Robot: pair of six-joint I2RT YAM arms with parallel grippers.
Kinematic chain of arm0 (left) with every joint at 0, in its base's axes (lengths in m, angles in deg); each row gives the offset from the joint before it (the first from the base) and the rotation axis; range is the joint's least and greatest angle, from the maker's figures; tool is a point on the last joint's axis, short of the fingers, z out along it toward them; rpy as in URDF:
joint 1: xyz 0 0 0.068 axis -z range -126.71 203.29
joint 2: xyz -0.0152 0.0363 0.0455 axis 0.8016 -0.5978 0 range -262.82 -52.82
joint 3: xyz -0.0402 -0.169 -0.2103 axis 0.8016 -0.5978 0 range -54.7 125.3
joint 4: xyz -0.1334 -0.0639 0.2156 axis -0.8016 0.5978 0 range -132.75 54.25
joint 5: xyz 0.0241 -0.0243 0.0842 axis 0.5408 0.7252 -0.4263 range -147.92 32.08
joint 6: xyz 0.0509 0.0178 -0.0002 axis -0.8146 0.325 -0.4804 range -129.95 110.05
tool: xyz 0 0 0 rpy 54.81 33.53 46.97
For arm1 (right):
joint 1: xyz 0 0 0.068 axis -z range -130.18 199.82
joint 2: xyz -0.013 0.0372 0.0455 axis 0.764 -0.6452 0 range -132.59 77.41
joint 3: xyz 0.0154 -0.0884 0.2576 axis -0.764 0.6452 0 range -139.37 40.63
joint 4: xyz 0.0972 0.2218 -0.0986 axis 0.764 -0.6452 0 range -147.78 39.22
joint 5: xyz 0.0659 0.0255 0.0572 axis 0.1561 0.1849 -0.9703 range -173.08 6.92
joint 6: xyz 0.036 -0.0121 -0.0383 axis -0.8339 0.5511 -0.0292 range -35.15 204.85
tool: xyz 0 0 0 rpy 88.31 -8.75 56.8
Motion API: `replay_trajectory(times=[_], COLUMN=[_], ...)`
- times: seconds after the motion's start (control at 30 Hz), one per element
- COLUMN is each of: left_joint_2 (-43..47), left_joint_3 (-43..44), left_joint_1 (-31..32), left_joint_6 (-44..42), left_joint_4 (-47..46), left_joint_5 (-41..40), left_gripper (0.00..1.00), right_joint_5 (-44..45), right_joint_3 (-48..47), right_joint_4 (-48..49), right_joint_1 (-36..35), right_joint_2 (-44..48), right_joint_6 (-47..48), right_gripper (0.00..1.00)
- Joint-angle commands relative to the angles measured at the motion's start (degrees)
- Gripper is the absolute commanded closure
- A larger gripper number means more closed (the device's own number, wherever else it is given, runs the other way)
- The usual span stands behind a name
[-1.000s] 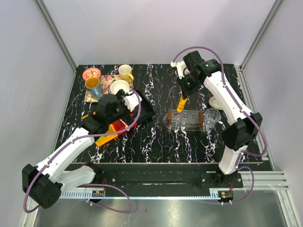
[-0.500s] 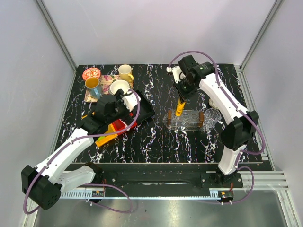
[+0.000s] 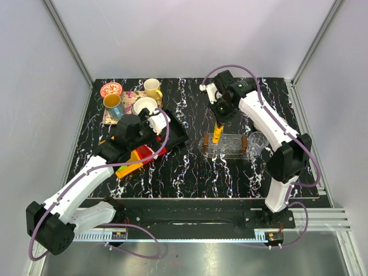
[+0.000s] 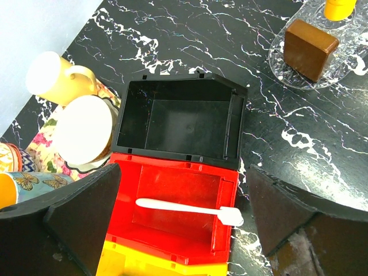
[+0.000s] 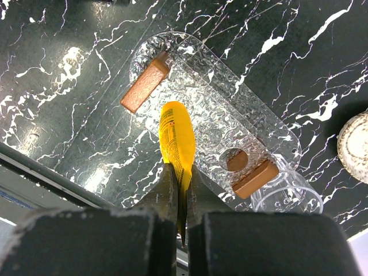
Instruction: Prepare toiletry sets of a toothbrush and toothpaste on the tray
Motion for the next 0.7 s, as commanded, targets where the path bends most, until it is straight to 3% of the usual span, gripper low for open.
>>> replay_trajectory(times=[0.0, 0.67], left_joint_2=[1.5, 1.9], left_joint_3=[-0.8, -1.1], left_joint_1=[-0.5, -0.9], left_joint_6=[0.4, 0.5], left_joint_4=[-2.3, -2.4], left_joint_5=[0.3, 0.7], left_gripper=[0.05, 0.05], right_joint_5=[1.7, 2.5], right_joint_3=[0.2, 0.9], right_joint_4=[2.0, 2.7], right_joint_1=[-1.0, -2.1], right_joint_2=[-0.1, -0.9], right_joint_6=[-0.5, -0.6], right_gripper=[1.00, 1.00])
